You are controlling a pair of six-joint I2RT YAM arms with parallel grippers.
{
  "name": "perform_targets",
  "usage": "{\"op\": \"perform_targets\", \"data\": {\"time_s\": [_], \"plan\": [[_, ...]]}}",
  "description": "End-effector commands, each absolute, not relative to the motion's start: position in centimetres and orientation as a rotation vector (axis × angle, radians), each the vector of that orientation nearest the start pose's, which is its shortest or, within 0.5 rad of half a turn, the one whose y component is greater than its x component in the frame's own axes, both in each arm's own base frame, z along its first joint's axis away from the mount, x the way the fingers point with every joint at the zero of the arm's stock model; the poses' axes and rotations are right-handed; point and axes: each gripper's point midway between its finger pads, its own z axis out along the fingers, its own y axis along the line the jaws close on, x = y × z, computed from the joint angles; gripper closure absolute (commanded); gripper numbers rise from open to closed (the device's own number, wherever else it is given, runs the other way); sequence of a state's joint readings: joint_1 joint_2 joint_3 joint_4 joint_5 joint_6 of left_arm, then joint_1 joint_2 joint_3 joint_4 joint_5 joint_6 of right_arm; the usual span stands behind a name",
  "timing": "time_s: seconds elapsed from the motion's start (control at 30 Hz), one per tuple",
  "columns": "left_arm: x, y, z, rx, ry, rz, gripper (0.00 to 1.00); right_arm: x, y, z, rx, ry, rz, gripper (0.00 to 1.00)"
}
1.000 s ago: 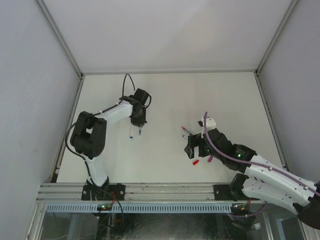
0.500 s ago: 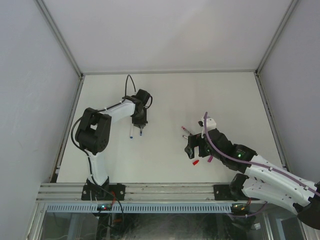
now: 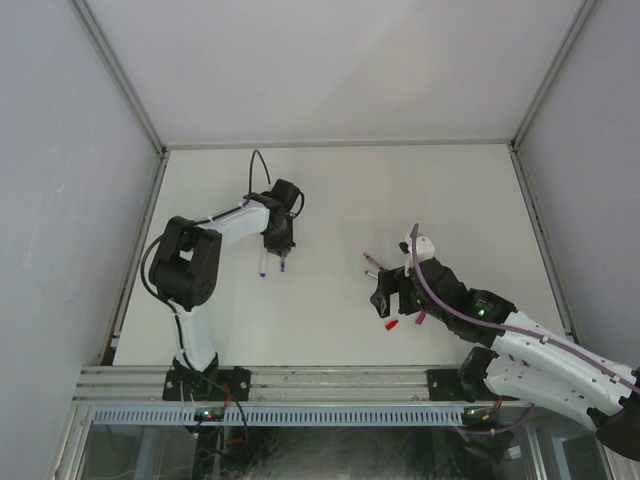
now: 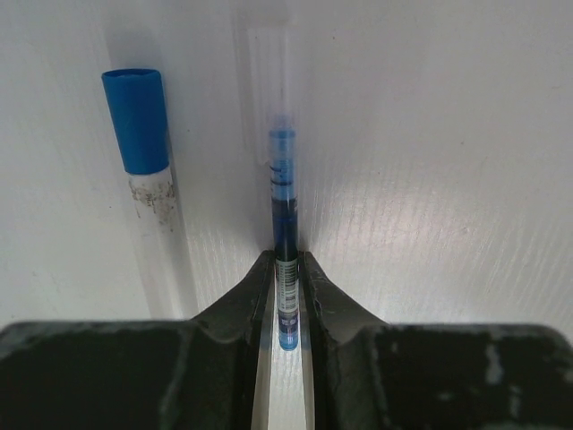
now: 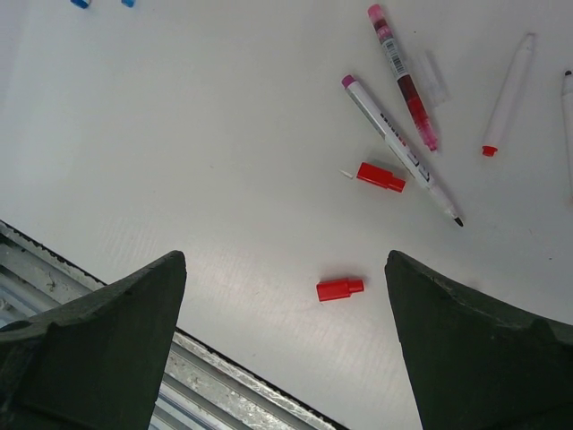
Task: Insert the pens into the pen caps
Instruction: Place the pen at the center of the board, then pick up the pen from the center of the board.
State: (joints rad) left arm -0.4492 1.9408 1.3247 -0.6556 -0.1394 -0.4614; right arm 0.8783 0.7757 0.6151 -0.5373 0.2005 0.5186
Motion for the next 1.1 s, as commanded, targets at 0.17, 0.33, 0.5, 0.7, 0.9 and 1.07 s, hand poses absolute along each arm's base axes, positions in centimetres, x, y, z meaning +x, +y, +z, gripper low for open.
{"op": "perform_targets", "data": {"time_s": [0.17, 0.33, 0.5, 0.7, 0.9, 1.07], "plan": [[33.6, -15.1, 1.9, -0.085, 2.793, 0.003, 0.81, 17.4, 18.7, 14.4, -0.245, 2.244, 0.57, 0.09], [33.6, -15.0, 2.0, -0.079, 2.788, 0.002, 0.79, 17.4, 18.8, 14.4, -0.242, 2.244, 0.575, 0.09], [34.2, -15.3, 3.2, -0.066, 2.753, -0.022, 0.72, 17.4, 18.8, 14.7, -0.236, 2.233, 0.583, 0.09], [35.8, -15.7, 8.0, -0.021, 2.643, -0.065, 0.61, 17.7, 19.0, 15.9, -0.226, 2.182, 0.615, 0.08], [36.4, -15.7, 13.8, 0.031, 2.527, -0.108, 0.61, 18.3, 18.7, 16.9, -0.178, 2.146, 0.611, 0.08], [35.1, -15.0, 18.6, 0.032, 2.4, -0.17, 0.58, 19.1, 18.5, 17.1, -0.175, 2.148, 0.576, 0.08]]}}
